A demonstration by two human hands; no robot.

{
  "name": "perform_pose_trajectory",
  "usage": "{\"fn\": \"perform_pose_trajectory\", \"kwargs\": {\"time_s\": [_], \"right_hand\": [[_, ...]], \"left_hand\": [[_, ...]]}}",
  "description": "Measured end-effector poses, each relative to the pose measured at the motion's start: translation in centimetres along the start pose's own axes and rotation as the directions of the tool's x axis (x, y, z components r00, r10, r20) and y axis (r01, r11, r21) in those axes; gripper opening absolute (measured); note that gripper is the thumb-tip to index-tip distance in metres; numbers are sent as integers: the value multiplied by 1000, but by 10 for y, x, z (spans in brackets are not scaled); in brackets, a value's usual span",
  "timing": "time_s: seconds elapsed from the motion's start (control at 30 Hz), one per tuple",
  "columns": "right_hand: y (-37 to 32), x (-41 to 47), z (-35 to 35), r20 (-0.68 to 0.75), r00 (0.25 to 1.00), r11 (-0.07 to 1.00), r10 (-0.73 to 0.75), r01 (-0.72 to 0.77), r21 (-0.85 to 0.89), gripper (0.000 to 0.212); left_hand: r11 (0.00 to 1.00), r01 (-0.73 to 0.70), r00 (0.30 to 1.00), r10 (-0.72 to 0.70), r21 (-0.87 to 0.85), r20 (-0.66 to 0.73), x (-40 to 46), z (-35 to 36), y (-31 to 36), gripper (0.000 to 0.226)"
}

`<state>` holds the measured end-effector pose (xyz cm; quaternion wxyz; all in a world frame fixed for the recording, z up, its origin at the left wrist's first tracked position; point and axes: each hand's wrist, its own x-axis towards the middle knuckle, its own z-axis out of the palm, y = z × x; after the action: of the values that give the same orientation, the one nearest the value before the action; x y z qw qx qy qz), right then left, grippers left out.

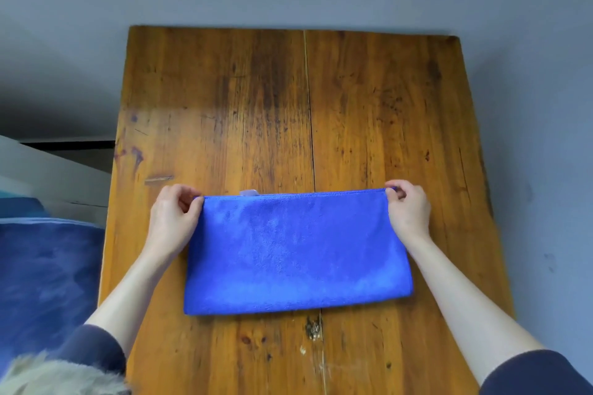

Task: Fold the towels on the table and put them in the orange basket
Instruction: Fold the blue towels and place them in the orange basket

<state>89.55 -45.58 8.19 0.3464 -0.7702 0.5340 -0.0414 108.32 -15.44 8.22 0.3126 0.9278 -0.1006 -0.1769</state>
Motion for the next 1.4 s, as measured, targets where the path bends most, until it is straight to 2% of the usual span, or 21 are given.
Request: {"fn": "perform_pose_trajectory", "kwargs": {"time_s": [0.07,0.1,0.17,0.23,0.3,0.37,0.47,0.6,0.83,0.93,1.07,1.13,1.2,1.27,1.33,1.4], "right_hand": [[-6,-13,1,-112,987,992,-115,108,-70,28],[-9,-22,3,-158,962,970,-221,201,-135,31],[-13,-46,14,-125,885,876,-449,408,-256,35],[-15,-71,33,28,806,754,-591,565,-335,40],[-14,-90,55,163,741,644,-651,653,-399,45],[-8,-96,68,230,724,594,-651,674,-441,49],[10,-84,67,248,725,580,-643,672,-461,52],[40,-61,41,182,801,671,-570,582,-459,54],[50,-65,26,102,825,739,-556,547,-393,53],[60,-86,31,148,805,699,-575,577,-423,52],[63,-92,33,180,848,716,-498,520,-467,55],[57,-94,33,182,861,720,-474,498,-484,56],[51,-102,34,164,875,733,-455,473,-490,58],[42,-118,38,150,885,761,-440,457,-462,60],[30,-141,50,160,873,778,-460,483,-402,58],[19,-165,66,199,838,756,-509,545,-363,55]], "left_hand": [[998,-6,995,11,58,-96,-7,3,5,18],[991,-34,987,54,127,-153,-13,6,9,23],[952,-165,959,216,259,-182,-30,17,22,32],[859,-345,919,391,377,-51,-50,38,36,41],[760,-458,879,465,462,107,-65,62,43,45],[737,-456,887,424,498,184,-69,76,41,49],[719,-450,891,402,530,212,-65,80,21,52],[702,-455,886,421,548,196,-60,63,-5,53],[668,-536,838,496,516,227,-86,50,-24,54],[685,-496,864,451,534,224,-103,55,-29,54],[684,-486,871,431,544,236,-102,54,-26,53],[741,-495,868,445,455,220,-101,49,-23,50],[830,-461,887,447,315,121,-103,41,-22,44],[907,-328,931,359,263,-74,-104,32,-23,36],[972,-99,962,149,215,-228,-104,23,-28,26],[987,99,970,-66,130,-235,-104,16,-36,22]]}}
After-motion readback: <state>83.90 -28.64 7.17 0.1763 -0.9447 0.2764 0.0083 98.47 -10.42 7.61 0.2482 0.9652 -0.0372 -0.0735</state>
